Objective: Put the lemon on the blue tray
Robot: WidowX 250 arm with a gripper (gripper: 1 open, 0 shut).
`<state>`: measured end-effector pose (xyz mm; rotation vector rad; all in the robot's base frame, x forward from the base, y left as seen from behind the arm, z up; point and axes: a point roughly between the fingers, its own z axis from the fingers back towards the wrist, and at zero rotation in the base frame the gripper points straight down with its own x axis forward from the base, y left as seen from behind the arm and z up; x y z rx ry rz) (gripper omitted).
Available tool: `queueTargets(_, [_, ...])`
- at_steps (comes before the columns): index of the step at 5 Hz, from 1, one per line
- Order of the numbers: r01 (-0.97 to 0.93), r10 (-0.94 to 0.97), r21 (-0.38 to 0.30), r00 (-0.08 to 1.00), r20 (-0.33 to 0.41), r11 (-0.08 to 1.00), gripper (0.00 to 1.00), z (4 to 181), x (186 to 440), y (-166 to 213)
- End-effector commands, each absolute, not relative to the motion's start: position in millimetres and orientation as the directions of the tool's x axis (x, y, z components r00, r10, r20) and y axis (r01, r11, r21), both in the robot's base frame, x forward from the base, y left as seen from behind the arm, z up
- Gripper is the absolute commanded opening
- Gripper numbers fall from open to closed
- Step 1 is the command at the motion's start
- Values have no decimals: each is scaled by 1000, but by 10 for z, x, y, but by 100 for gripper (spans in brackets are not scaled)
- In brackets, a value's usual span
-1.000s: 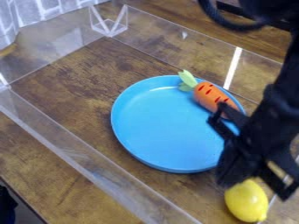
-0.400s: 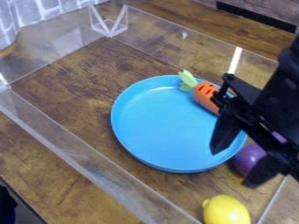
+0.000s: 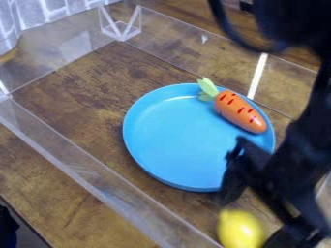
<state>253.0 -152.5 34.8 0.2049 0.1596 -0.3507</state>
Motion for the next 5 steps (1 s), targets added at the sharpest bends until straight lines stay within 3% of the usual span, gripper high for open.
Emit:
queueTargets(1, [368, -344, 154, 925, -162, 917, 100, 387, 2653, -1744])
queueTargets(4, [274, -241, 159, 950, -200, 948, 100, 283, 2631, -1889])
queueTargets(5, [222, -186, 165, 960, -210, 961, 0, 281, 2589, -1896])
